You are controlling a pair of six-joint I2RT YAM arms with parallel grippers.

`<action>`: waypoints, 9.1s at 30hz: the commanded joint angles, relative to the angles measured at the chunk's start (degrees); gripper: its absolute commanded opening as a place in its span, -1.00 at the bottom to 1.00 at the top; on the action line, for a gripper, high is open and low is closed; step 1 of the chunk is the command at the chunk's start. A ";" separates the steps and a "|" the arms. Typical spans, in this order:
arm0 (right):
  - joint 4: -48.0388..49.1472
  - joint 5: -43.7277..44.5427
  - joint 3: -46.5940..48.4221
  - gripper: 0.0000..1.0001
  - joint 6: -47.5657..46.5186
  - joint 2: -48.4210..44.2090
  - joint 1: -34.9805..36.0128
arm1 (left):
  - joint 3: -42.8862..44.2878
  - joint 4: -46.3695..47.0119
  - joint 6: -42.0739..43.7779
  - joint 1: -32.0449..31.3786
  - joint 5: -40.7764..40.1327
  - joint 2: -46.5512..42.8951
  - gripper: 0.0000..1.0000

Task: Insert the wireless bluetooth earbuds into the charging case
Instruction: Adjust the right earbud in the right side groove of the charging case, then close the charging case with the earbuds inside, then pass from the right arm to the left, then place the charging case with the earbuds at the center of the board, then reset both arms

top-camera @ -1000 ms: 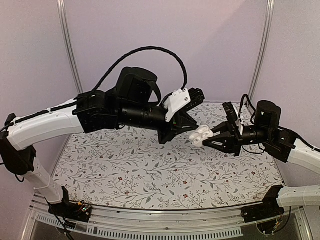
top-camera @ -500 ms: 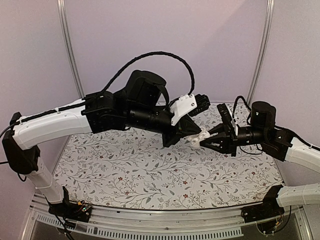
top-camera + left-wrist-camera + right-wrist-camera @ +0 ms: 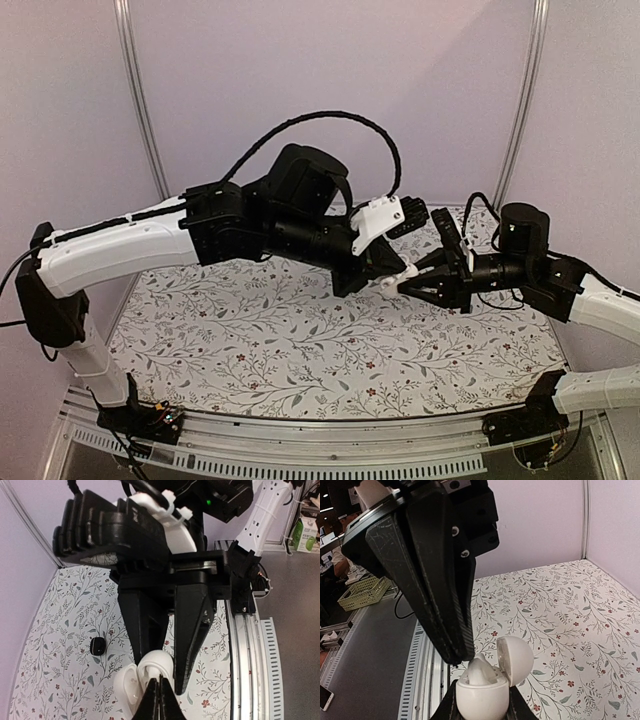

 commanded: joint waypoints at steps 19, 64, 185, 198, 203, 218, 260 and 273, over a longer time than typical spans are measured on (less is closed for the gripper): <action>-0.18 0.58 2.75 -1.00 0.06 -0.04 0.77 | 2.94 -2.98 -0.50 0.10 -2.66 2.75 -0.87; 7.03 -0.87 1.10 -1.00 0.69 -5.99 0.78 | -3.36 5.82 -5.07 -0.18 5.05 1.95 -1.00; 13.89 10.77 -4.07 -0.35 25.37 2.11 0.66 | -14.35 22.93 10.60 -5.16 -32.99 0.35 -0.39; 11.85 18.65 -8.44 0.98 24.68 -1.57 -6.24 | -23.37 22.89 -1.63 5.45 -12.12 1.78 -0.50; 11.45 20.67 -11.32 0.98 25.26 -4.00 -10.22 | -22.40 21.38 -5.65 10.54 -6.05 7.97 -0.51; 10.98 19.49 -13.25 0.98 23.88 -4.73 -12.21 | -1.52 7.48 -8.38 18.50 0.52 30.16 -0.48; 10.85 16.24 -9.59 0.98 20.64 -4.35 -22.21 | -44.18 24.94 -33.49 43.82 3.49 -24.10 0.99; 21.33 13.87 -21.85 0.98 26.86 -0.84 -28.63 | -62.00 27.03 -41.53 46.24 -11.33 -38.42 0.99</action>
